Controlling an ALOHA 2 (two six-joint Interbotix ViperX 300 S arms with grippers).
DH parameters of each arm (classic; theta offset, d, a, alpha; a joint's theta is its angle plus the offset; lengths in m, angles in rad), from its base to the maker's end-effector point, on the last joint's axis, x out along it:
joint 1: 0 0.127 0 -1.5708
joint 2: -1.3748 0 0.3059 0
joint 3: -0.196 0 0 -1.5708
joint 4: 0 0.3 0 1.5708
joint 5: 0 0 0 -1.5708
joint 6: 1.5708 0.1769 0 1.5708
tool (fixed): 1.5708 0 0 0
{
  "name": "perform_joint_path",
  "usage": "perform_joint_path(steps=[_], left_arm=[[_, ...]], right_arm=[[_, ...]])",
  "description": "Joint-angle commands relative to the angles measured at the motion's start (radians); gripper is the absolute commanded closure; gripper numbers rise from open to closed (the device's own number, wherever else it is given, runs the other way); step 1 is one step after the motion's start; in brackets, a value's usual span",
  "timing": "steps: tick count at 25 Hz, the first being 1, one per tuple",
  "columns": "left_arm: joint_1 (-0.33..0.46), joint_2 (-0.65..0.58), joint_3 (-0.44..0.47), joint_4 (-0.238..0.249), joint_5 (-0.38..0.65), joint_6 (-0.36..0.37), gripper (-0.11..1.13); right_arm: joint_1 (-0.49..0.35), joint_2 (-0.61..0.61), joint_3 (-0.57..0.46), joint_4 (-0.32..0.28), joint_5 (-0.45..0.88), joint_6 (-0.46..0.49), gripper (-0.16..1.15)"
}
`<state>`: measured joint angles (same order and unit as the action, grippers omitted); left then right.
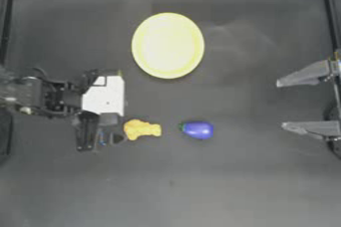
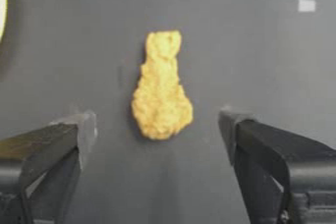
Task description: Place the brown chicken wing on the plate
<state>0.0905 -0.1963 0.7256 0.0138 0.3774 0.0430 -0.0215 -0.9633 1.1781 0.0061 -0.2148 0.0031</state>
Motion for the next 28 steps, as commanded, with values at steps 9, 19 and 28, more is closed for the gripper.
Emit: perform_joint_path(steps=[9,19,28], left_arm=[[-0.014,0.161,-0.084,-0.009,-0.011,0.008,-0.01],[-0.005,0.261,-0.097,-0.009,-0.052,0.008,-0.01],[0.006,0.278,-0.097,-0.009,-0.064,0.008,0.17]], right_arm=[[0.000,0.006,-0.008,0.003,-0.005,0.002,-0.01],[0.006,0.006,-0.008,-0.005,-0.011,0.002,0.00],[0.012,0.006,-0.005,-0.006,-0.011,0.002,0.00]])
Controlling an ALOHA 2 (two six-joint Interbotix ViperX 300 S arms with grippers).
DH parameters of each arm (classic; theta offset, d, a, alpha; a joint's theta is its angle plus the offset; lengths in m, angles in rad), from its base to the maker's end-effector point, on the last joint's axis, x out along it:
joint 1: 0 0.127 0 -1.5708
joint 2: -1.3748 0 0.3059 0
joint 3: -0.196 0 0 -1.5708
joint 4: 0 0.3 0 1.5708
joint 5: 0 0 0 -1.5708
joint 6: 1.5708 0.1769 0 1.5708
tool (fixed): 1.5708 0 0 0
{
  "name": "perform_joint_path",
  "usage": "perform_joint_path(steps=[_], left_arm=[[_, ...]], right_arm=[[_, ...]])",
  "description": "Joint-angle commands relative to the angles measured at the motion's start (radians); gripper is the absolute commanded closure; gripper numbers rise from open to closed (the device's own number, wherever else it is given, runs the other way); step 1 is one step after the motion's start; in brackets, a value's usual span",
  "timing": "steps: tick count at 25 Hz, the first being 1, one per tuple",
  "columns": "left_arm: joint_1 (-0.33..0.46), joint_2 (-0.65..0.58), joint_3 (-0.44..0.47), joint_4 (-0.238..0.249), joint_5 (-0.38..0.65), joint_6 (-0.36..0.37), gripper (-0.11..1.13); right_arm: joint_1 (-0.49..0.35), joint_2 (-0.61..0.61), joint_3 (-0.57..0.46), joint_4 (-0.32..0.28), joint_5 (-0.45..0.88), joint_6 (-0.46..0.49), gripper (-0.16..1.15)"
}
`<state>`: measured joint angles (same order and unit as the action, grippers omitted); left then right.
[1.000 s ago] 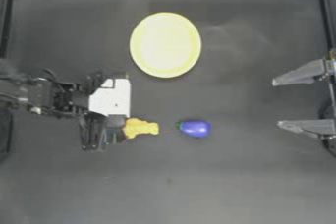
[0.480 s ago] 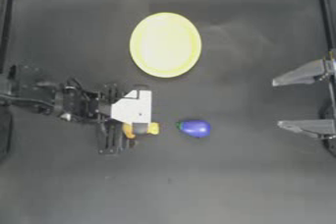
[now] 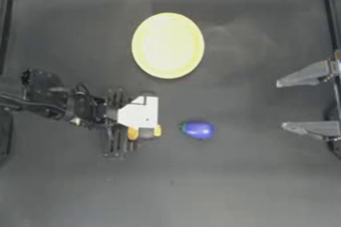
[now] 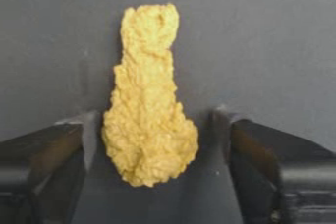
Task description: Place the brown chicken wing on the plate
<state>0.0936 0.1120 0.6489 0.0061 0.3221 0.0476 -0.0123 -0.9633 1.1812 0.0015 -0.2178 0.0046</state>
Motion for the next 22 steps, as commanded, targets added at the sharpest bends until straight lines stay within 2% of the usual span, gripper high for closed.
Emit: perform_joint_path(steps=[1,5,6,13,18,22], left_arm=[[0.005,-0.031,-0.021,-0.002,-0.011,0.002,0.29],[0.003,-0.034,-0.021,0.000,-0.011,0.005,0.73],[0.003,-0.038,-0.021,0.000,-0.011,0.005,0.80],[0.015,-0.155,-0.020,0.003,-0.017,0.014,0.75],[0.091,-0.245,-0.021,0.032,-0.017,0.020,0.74],[0.158,-0.259,-0.034,0.041,-0.014,0.074,0.74]], right_arm=[[0.003,0.006,-0.006,-0.002,-0.008,0.002,0.00],[0.003,0.006,-0.005,-0.002,-0.011,0.002,0.00],[0.003,0.006,-0.005,-0.002,-0.009,0.000,0.00],[0.003,0.006,-0.003,0.000,-0.011,0.002,0.00],[0.003,0.006,0.000,0.000,-0.011,0.002,-0.01],[0.003,0.006,0.005,0.003,-0.014,0.002,0.00]])
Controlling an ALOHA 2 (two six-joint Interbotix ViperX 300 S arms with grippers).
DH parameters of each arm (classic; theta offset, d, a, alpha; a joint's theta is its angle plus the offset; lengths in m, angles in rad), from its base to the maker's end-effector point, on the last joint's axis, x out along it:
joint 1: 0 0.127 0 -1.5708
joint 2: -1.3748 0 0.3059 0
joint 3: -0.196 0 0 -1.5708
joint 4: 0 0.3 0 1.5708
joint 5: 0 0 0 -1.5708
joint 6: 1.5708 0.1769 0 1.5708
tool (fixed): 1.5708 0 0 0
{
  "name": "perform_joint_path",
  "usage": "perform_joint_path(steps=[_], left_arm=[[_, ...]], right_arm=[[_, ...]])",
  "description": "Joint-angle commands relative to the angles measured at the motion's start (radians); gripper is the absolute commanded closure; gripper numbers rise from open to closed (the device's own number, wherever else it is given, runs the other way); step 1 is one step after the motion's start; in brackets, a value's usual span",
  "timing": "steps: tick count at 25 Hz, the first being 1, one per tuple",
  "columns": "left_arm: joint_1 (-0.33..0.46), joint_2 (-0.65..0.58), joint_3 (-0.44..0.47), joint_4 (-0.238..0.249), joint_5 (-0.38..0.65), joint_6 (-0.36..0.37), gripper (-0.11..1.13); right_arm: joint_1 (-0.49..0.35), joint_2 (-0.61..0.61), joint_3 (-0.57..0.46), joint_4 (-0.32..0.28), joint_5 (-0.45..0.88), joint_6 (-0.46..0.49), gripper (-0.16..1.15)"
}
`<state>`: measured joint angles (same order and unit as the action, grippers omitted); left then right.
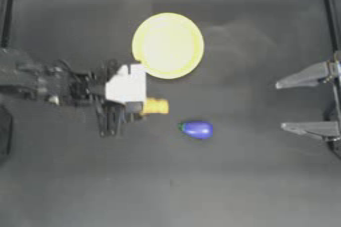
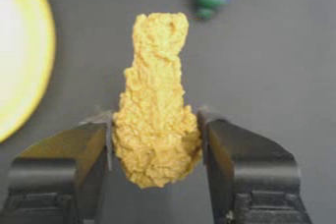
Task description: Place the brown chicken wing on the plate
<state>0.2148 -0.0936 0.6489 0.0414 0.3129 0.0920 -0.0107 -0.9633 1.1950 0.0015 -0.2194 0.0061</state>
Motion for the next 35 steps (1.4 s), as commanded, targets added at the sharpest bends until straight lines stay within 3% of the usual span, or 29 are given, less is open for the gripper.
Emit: perform_joint_path(steps=[1,7,14,22,35], left_arm=[[0.051,-0.048,-0.048,0.006,0.003,0.048,0.74],[0.132,0.069,-0.209,0.000,0.060,0.190,0.74],[0.219,0.225,-0.345,-0.017,0.087,0.276,0.74],[0.285,0.284,-0.362,-0.044,0.061,0.331,0.74],[0.295,0.353,-0.385,-0.069,0.040,0.348,0.74]], right_arm=[[0.002,0.006,-0.008,0.005,-0.014,0.000,0.00],[0.002,0.006,-0.003,0.009,-0.020,0.002,-0.01],[0.002,0.006,0.003,0.009,-0.032,0.002,-0.01],[0.002,0.006,0.015,0.005,-0.061,0.000,0.00],[0.002,0.006,0.015,0.008,-0.061,-0.002,0.00]])
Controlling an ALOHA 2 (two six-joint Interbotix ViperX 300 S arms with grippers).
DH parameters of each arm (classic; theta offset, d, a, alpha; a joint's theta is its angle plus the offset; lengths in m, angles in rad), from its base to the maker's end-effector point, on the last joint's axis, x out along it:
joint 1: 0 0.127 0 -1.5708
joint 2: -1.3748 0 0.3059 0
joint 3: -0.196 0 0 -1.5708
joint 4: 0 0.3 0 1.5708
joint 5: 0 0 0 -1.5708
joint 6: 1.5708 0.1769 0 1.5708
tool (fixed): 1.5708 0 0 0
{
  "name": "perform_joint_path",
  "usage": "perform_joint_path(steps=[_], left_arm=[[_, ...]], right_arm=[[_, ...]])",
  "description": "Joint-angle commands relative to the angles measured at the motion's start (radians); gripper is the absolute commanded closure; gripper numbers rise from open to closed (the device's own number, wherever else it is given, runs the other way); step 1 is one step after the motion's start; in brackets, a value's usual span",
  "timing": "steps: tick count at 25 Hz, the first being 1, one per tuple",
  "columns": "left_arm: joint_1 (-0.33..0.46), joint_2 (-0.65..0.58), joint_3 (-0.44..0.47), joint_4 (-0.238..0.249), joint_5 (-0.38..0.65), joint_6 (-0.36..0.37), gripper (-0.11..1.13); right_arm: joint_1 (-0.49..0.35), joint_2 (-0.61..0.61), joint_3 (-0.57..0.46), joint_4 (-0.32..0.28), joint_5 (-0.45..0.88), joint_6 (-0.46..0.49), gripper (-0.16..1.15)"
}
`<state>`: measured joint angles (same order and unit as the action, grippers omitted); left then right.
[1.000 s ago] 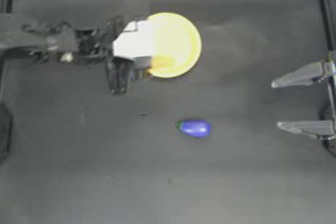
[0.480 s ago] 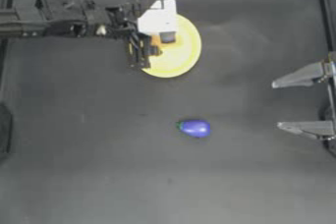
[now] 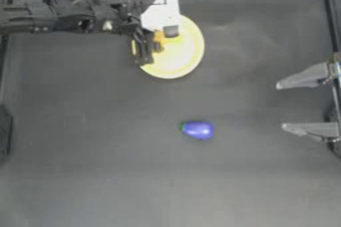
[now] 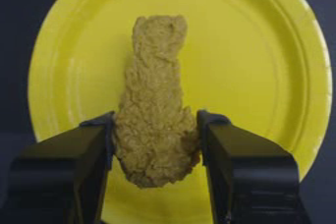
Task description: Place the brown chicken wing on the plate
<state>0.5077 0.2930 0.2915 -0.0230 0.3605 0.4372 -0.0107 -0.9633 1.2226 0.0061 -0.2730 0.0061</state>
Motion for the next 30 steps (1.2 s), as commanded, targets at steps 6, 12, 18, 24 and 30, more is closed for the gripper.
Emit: perform_joint_path(steps=[6,12,18,24,30], left_arm=[[0.000,-0.023,-0.031,-0.002,-0.008,0.008,0.64],[0.005,-0.005,-0.051,-0.009,-0.008,0.011,0.17],[0.021,-0.005,-0.060,-0.025,-0.008,0.009,0.00],[0.020,-0.037,-0.060,-0.023,-0.008,0.014,0.00],[0.020,-0.137,-0.044,-0.021,-0.008,0.014,0.00]], right_arm=[[0.002,0.006,-0.014,0.002,-0.008,0.000,0.00],[0.002,0.006,-0.015,0.000,-0.008,0.000,0.00],[0.000,0.006,-0.015,0.000,-0.008,-0.002,0.00],[0.002,0.006,-0.014,0.002,-0.008,-0.002,0.00],[0.002,-0.003,-0.009,0.005,-0.008,-0.002,0.00]])
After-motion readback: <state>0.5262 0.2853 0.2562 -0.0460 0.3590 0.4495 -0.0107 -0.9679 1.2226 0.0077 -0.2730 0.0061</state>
